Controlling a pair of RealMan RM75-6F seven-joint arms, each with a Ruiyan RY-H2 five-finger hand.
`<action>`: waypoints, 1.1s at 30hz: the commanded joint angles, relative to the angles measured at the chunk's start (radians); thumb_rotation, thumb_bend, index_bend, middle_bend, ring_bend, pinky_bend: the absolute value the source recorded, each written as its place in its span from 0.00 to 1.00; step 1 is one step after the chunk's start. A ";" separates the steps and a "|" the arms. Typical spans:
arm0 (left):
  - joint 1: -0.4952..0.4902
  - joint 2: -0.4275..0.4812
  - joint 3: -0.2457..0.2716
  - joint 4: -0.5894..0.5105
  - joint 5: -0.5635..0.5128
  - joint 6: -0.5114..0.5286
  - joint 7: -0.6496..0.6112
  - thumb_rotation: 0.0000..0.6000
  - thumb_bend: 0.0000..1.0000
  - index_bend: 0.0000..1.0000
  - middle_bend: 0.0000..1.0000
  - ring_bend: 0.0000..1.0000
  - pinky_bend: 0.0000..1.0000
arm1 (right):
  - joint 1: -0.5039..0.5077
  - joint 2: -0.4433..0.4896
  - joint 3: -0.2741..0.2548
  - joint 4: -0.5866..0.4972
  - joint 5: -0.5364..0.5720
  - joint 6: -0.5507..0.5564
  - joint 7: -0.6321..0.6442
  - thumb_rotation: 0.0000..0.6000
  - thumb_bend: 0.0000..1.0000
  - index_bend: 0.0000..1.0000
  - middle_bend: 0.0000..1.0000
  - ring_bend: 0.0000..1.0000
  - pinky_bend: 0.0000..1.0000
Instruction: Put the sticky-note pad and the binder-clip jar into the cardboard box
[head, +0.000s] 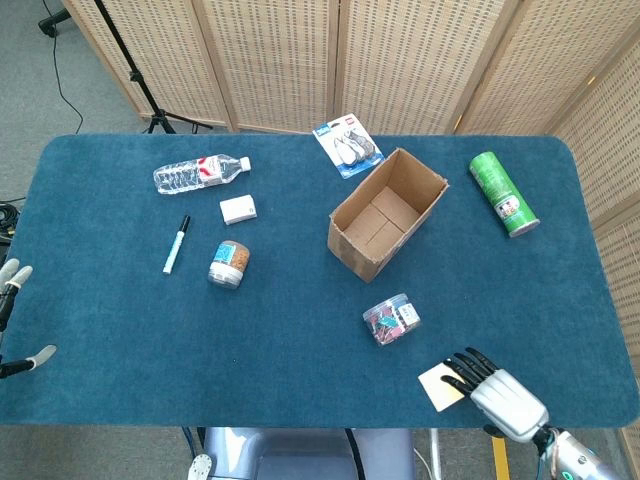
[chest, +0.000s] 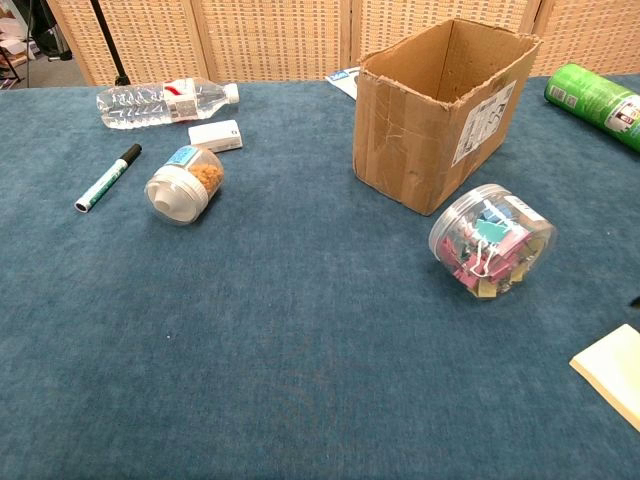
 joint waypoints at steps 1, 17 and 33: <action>-0.003 0.001 -0.001 0.000 -0.005 -0.006 -0.001 1.00 0.00 0.00 0.00 0.00 0.00 | 0.029 -0.023 0.016 -0.033 0.032 -0.053 -0.046 1.00 0.00 0.16 0.10 0.00 0.00; -0.009 0.006 -0.003 -0.001 -0.015 -0.023 -0.010 1.00 0.00 0.00 0.00 0.00 0.00 | 0.079 -0.076 0.036 -0.054 0.145 -0.184 -0.156 1.00 0.00 0.17 0.11 0.00 0.00; -0.016 0.003 -0.003 -0.003 -0.020 -0.037 0.002 1.00 0.00 0.00 0.00 0.00 0.00 | 0.077 -0.179 0.018 0.103 0.098 -0.061 -0.061 1.00 0.16 0.62 0.56 0.39 0.31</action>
